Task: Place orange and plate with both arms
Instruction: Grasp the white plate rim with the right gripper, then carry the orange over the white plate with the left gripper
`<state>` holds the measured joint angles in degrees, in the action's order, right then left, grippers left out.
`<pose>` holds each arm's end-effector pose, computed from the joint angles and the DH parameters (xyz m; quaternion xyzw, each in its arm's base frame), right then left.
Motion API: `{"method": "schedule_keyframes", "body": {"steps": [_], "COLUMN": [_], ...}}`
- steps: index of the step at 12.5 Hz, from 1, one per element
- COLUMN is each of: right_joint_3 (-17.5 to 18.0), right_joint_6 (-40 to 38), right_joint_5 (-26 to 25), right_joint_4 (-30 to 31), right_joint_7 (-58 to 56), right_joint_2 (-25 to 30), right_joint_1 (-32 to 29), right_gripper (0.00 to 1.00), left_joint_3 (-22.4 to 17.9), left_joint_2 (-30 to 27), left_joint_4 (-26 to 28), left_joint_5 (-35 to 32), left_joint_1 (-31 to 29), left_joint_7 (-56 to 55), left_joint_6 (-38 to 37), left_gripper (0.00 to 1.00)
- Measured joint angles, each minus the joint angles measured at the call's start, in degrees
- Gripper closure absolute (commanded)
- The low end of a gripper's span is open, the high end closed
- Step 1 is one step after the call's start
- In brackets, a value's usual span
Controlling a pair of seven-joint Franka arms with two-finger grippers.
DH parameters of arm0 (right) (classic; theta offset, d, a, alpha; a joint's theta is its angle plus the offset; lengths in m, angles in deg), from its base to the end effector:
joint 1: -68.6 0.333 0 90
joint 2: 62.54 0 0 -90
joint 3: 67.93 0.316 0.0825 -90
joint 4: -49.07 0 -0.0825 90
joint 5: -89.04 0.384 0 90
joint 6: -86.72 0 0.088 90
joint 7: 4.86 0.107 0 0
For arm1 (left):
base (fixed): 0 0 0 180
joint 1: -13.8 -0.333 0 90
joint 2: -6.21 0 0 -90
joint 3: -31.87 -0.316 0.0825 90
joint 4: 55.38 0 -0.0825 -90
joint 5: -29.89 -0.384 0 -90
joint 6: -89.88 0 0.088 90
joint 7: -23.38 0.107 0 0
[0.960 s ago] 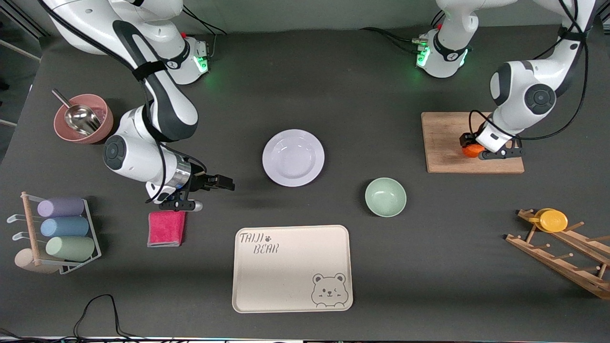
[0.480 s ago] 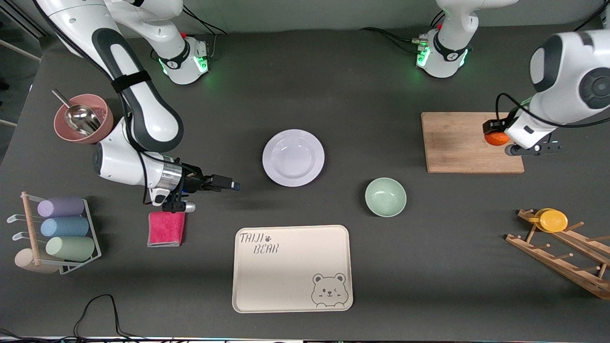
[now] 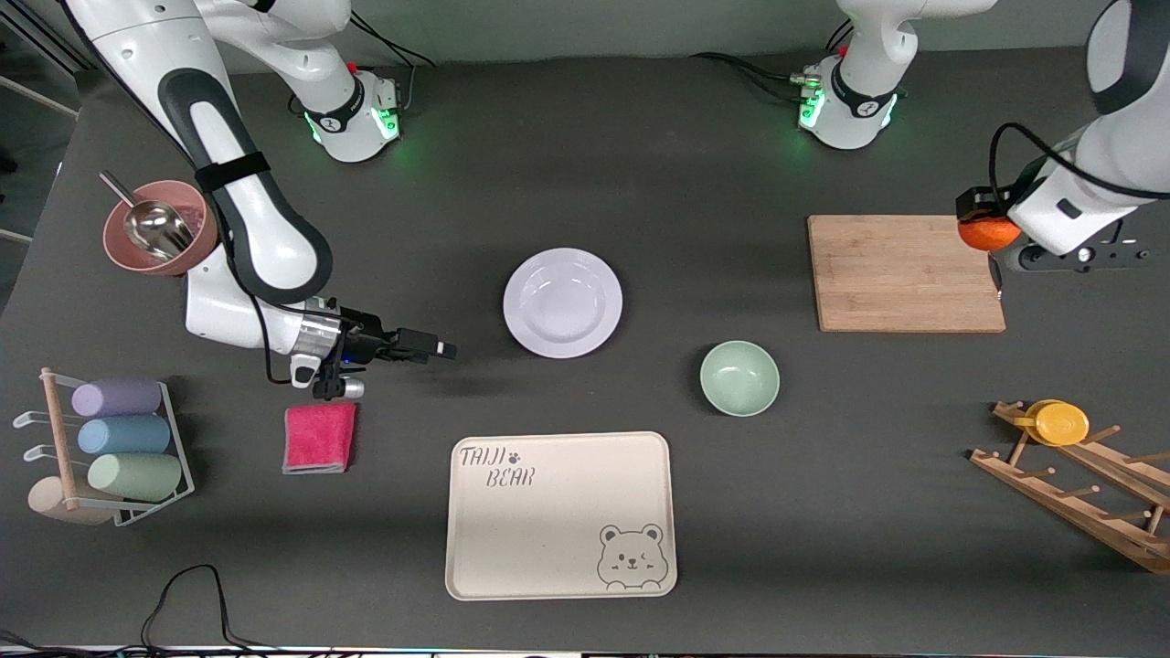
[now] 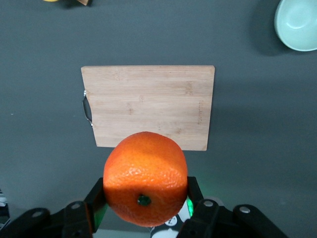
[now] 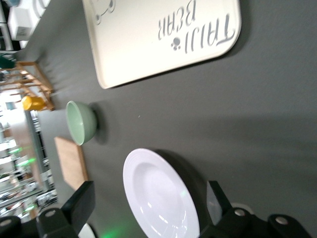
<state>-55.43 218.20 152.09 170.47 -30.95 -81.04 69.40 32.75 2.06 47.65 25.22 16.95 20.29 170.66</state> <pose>0.5508 0.1490 0.2605 -0.9128 0.0717 0.0256 0.4013 0.5014 -0.0258 0.5477 -0.9867 0.0079 0.1543 0.0510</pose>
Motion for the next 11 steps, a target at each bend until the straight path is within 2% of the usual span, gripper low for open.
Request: {"method": "schedule_keyframes", "body": {"steps": [2,3,5,7,9,11], "right_joint_3": [-0.04,-0.04,-0.03,-0.01,0.0,0.02], "right_joint_6": [-0.23,-0.6,-2.38,-3.56,-3.8,-4.04], "right_joint_5": [5.38,6.54,7.34,10.53,13.48,15.78], "right_joint_4": [2.98,3.92,4.65,5.38,6.5,6.94], "right_joint_7": [-5.65,-7.17,-8.85,-11.58,-15.49,-18.74], "right_joint_2": [0.31,0.32,0.34,0.3,-0.36,-1.95], "right_joint_1": [-0.51,-0.53,-0.52,-0.46,-0.41,-0.37], "right_gripper": [0.0,0.0,0.0,0.0,0.0,0.0], "left_joint_3": [0.12,0.3,0.61,1.59,5.2,10.93], "left_joint_2": [2.78,3.95,5.86,8.03,10.69,14.52], "left_joint_4": [-4.66,-5.75,-6.62,-6.93,-6.98,-7.02], "left_joint_5": [0.01,0.12,2.68,6.29,7.08,7.06], "left_joint_1": [0.35,0.6,2.24,5.46,8.8,12.05], "left_joint_7": [0.0,0.0,-1.73,-9.08,-18.45,-30.8], "left_joint_6": [-2.29,-2.35,-2.27,-0.15,5.18,12.44], "left_gripper": [1.0,1.0,1.0,1.0,1.0,1.0]}}
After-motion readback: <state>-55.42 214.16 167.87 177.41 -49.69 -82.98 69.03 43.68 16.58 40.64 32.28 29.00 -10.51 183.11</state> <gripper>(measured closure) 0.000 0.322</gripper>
